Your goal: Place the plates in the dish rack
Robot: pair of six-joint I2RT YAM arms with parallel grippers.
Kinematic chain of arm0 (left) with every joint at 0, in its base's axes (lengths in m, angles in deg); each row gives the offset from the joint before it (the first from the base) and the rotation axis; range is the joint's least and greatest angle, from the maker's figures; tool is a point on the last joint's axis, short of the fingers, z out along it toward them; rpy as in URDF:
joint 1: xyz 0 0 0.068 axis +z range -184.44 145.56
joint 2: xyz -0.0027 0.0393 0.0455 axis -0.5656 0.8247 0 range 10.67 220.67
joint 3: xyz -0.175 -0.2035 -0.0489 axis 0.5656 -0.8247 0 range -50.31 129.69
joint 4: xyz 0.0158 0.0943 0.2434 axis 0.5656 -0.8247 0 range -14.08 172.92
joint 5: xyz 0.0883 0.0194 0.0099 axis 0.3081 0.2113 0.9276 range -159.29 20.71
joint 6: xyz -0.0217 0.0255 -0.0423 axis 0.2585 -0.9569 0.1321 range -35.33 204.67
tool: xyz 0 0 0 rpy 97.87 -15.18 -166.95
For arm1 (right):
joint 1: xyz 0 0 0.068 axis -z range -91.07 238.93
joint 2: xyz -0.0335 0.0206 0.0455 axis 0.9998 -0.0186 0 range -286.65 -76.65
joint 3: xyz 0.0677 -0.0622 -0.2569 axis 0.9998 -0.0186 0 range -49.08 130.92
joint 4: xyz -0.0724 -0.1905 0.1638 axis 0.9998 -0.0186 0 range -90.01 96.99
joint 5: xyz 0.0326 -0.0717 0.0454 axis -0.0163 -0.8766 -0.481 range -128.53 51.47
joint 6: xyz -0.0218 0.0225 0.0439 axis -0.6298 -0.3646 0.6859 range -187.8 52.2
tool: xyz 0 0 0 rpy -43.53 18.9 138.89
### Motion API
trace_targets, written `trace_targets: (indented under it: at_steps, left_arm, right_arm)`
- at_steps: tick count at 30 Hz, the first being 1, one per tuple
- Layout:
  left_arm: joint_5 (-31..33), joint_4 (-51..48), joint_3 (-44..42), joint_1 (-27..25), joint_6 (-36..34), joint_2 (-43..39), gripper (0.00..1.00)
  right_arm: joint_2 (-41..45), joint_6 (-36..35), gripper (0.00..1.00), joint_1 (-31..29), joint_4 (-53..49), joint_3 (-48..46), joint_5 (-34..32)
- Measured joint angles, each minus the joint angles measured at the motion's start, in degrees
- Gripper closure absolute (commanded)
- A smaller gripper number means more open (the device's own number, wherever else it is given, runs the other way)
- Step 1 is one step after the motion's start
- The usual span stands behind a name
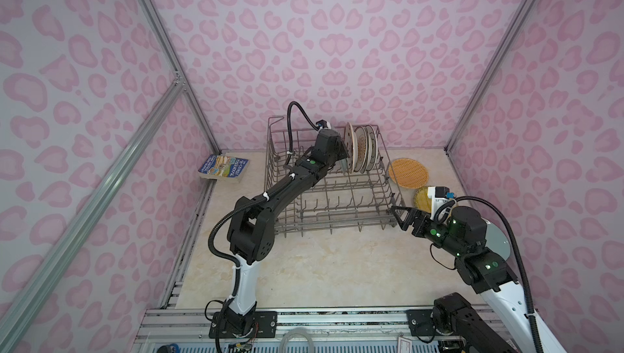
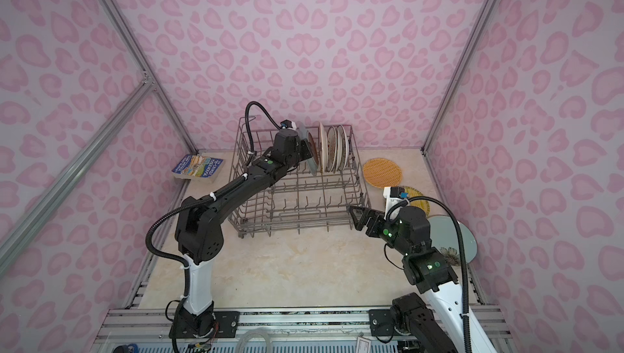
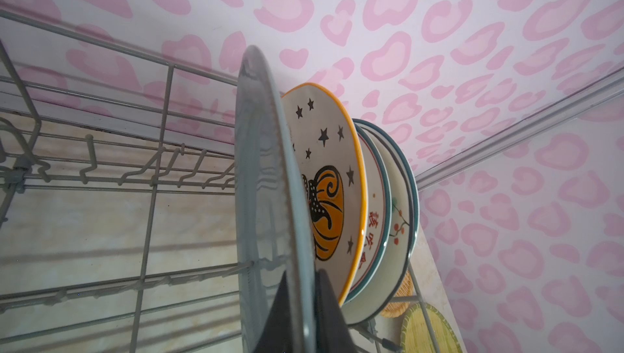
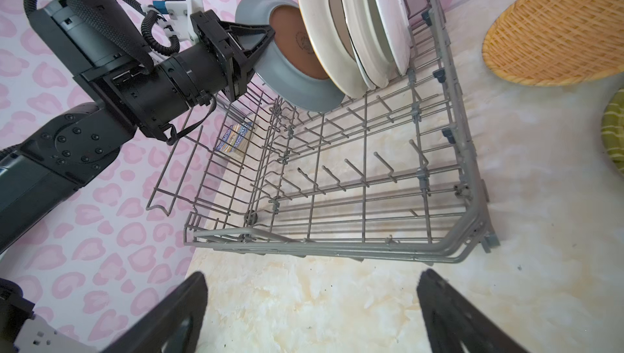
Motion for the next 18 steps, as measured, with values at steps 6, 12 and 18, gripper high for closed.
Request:
trace_targets:
  at_steps: [6,12,18]
  left_arm:
    - [2.1,1.9,-1.4,-1.2,-3.1,-0.4,0.96]
    - [2.1,2.8,-5.2,-1.7,-5.4,-3.1,0.96]
    - [0.5,2.8,-9.6,-1.9,-6.2,-6.9,0.96]
  right_arm:
    - [-0.5,0.0,0.03,0.0,0.1,-0.8,0.0]
    - [-0.7,0.0,0.03,0.0,0.5,-0.9,0.0]
    - [-1.1,0.1,0.03,0.0,0.9,-0.9,0.0]
